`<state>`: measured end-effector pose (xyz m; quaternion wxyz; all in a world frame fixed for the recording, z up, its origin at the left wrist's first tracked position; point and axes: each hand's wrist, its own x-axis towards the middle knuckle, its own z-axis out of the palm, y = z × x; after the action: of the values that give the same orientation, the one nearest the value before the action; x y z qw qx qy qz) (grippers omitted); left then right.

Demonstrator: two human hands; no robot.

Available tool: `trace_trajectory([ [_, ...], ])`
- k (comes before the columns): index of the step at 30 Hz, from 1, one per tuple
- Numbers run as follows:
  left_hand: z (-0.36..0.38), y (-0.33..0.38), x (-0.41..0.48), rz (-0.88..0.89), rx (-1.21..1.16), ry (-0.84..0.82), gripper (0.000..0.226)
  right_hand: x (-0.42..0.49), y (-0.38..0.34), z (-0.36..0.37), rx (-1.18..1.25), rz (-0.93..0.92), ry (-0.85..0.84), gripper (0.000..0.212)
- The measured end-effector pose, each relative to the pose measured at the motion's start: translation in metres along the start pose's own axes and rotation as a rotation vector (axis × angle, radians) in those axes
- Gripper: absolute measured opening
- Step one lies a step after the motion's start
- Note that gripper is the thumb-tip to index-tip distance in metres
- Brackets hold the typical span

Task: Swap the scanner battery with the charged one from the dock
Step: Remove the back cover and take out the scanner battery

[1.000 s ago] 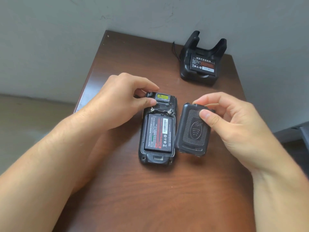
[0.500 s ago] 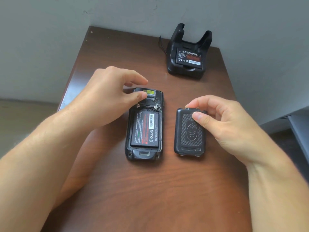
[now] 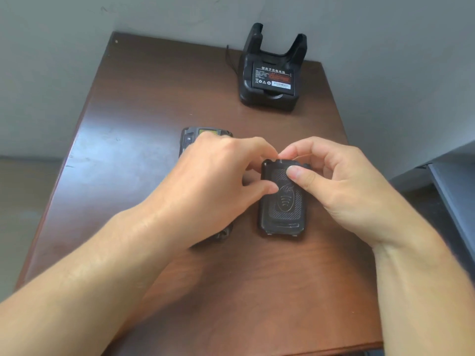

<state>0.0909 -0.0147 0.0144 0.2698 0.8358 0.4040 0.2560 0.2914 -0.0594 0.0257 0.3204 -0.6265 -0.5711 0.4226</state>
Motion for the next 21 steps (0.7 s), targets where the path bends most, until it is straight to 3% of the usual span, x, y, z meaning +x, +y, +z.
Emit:
trace_trajectory([
  [8,0.011,0.001,-0.001,0.029,0.085,0.063,0.032,-0.006,0.008,-0.005,-0.078,-0.012,0.080,0.019],
  [21,0.018,0.000,0.000,-0.010,0.292,0.005,0.040,-0.009,0.025,-0.006,-0.333,-0.028,0.142,0.021],
])
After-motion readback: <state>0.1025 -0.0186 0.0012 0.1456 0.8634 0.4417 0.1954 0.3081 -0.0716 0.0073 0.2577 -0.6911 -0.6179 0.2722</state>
